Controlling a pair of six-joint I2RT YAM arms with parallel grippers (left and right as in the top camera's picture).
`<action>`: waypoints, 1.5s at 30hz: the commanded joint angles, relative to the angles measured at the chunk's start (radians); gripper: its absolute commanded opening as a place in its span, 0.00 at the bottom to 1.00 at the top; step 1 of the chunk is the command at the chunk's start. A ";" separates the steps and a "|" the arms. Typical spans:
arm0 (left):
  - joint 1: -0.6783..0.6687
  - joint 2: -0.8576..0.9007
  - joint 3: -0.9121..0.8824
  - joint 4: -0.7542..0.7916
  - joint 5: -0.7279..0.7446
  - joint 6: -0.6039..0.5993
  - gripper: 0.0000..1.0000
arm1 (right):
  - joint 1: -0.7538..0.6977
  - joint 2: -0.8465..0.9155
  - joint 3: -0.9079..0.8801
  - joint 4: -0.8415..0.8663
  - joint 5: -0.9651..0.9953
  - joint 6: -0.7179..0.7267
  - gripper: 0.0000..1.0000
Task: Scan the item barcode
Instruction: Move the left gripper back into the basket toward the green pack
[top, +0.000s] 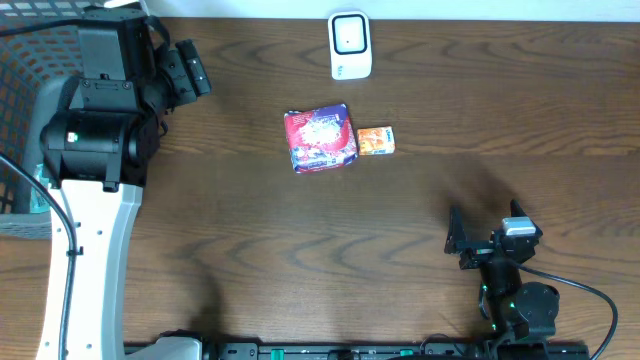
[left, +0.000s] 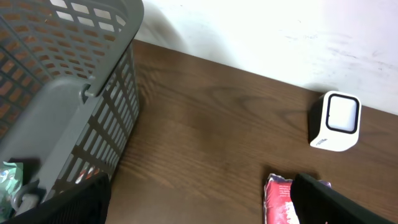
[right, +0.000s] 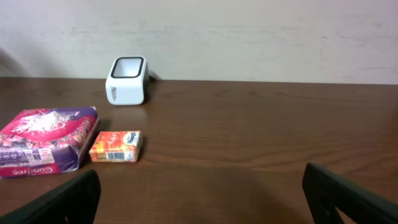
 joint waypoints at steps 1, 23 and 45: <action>0.005 -0.006 0.010 -0.002 -0.013 -0.005 0.91 | -0.008 -0.004 -0.001 -0.004 0.008 0.003 0.99; 0.182 -0.006 0.010 0.120 -0.013 -0.006 0.91 | -0.008 -0.004 -0.001 -0.004 0.008 0.003 0.99; 0.704 0.179 -0.006 0.081 -0.014 -0.032 0.91 | -0.008 -0.004 -0.001 -0.004 0.008 0.003 0.99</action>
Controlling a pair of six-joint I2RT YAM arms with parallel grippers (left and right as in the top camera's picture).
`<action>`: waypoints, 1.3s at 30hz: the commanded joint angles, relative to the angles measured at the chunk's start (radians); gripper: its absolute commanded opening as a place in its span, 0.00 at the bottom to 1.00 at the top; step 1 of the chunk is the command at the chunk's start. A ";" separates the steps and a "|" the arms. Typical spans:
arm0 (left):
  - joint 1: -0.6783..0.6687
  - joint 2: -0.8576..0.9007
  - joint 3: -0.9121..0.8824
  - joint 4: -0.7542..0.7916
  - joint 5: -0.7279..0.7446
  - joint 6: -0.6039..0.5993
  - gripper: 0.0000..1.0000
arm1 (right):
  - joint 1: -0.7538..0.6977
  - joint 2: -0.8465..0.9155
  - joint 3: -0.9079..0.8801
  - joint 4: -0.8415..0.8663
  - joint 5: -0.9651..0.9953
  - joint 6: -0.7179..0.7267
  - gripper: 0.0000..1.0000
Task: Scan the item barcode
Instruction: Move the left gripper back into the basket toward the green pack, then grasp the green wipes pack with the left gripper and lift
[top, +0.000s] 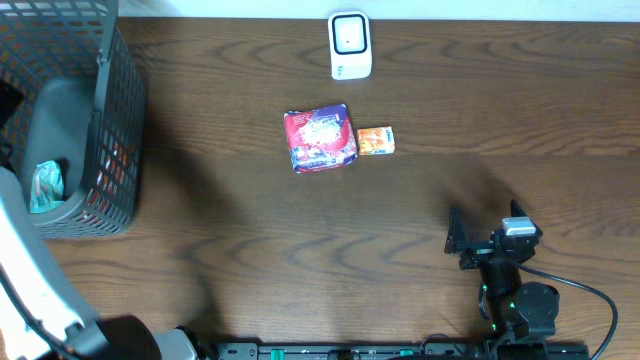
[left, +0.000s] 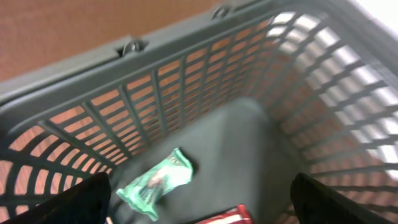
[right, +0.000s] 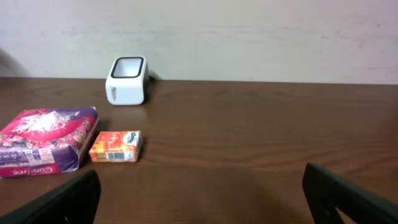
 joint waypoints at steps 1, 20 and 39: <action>0.031 0.080 -0.006 -0.006 -0.013 0.035 0.92 | -0.008 -0.004 -0.001 -0.004 0.008 0.003 0.99; 0.029 0.412 -0.039 -0.038 -0.069 0.172 0.92 | -0.008 -0.004 -0.001 -0.004 0.008 0.003 0.99; 0.029 0.571 -0.040 -0.060 -0.074 0.171 0.92 | -0.008 -0.004 -0.001 -0.004 0.008 0.003 0.99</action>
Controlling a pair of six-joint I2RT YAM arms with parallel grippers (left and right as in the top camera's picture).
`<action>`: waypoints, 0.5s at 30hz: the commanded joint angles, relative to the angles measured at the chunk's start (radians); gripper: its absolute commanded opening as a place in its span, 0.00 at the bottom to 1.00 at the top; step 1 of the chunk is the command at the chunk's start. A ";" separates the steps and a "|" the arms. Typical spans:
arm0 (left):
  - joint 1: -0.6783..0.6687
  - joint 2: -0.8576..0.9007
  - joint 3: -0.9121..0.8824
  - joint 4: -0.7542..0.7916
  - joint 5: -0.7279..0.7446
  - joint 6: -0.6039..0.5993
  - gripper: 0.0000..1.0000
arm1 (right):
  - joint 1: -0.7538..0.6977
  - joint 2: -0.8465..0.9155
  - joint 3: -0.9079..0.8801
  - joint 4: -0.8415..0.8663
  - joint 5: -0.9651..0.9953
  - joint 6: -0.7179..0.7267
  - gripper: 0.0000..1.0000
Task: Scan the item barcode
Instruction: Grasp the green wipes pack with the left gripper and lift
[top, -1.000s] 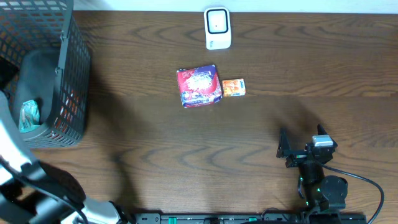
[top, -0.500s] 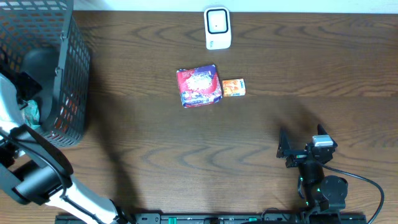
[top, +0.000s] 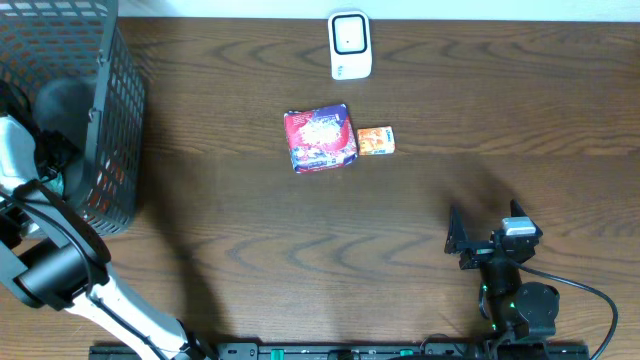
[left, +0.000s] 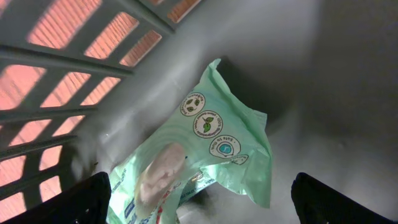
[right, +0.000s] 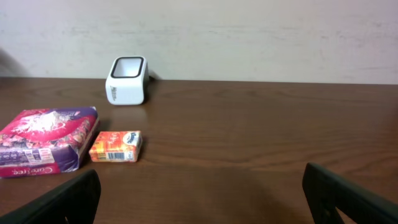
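Note:
A green plastic packet lies on the floor of the grey basket at the table's left end. My left gripper is down inside the basket, close over the packet. It is open, one dark finger on each side, nothing between them. The white barcode scanner stands at the far middle edge. My right gripper rests open near the front right, facing the scanner, holding nothing.
A purple pack and a small orange box lie side by side in the middle of the table, in front of the scanner. The basket's lattice walls close in around my left gripper.
My left gripper was above the basket, with the green packet small below it. Now it is low inside, with the packet filling the view. The right arm has not moved.
At first my left arm was over the table beside the basket, its camera seeing the basket's outer wall and the scanner. Then it was above the basket, looking in at the green packet. Now it is down inside, open over the packet. The right arm stayed still.

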 joint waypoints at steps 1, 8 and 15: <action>-0.002 0.034 -0.015 -0.007 -0.021 0.006 0.92 | -0.008 -0.004 -0.001 -0.004 0.008 0.003 0.99; 0.000 0.065 -0.015 -0.004 -0.036 0.006 0.91 | -0.008 -0.004 -0.001 -0.004 0.008 0.003 0.99; 0.005 0.092 -0.018 -0.007 -0.036 0.006 0.84 | -0.008 -0.004 -0.001 -0.004 0.008 0.003 0.99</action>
